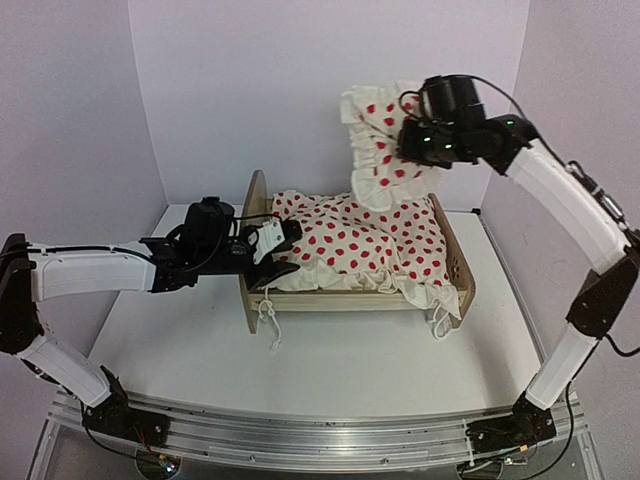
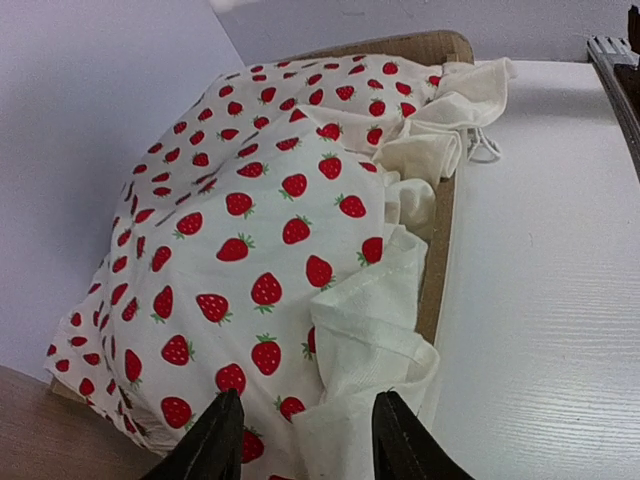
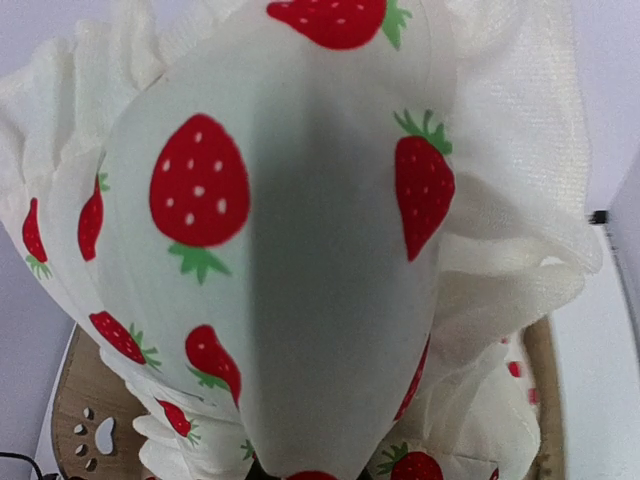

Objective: Set up the pet bed

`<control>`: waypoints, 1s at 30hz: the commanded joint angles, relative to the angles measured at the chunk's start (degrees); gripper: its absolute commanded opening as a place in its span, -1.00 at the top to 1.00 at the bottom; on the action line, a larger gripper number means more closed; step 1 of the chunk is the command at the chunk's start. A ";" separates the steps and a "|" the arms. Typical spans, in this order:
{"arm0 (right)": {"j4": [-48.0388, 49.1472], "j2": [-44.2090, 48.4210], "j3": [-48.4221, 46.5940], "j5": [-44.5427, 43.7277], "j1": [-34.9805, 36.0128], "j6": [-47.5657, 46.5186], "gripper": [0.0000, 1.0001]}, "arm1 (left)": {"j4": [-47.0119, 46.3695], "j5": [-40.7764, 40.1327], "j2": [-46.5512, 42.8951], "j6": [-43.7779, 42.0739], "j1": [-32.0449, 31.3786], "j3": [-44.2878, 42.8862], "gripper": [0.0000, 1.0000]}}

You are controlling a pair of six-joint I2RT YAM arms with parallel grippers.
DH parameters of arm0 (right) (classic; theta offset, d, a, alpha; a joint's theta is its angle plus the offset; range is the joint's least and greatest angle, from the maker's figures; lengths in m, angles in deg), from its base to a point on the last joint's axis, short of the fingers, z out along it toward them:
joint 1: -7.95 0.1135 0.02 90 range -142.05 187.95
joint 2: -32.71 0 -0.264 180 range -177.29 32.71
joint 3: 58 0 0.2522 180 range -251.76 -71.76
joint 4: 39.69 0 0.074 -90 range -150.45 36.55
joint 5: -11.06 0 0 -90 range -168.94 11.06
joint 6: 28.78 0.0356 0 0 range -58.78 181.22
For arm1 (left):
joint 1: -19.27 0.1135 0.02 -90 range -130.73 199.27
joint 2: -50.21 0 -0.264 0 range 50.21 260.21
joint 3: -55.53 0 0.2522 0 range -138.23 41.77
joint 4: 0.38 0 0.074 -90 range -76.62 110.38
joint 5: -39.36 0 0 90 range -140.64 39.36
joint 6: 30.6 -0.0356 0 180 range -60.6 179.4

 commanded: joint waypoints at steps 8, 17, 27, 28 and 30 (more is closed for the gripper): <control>19.39 -19.79 -7.67 7.60 8.79 24.05 1.00 | 4.94 1.94 -4.44 21.32 6.01 -20.36 -0.23; 20.57 -26.93 -9.68 12.08 11.75 36.23 1.00 | 6.78 -4.87 -7.16 19.40 6.77 -18.65 -0.25; 17.42 -33.83 -15.33 18.14 13.04 36.11 -0.18 | 6.44 -5.41 -6.98 18.89 6.83 -18.14 -0.29; 17.19 -34.21 -17.11 17.91 13.07 34.06 -0.39 | 6.57 -5.67 -7.04 18.82 6.84 -18.18 -0.30; 16.58 -33.59 -18.84 16.36 13.04 29.59 -0.88 | 6.56 -6.23 -7.09 18.47 6.93 -18.26 -0.30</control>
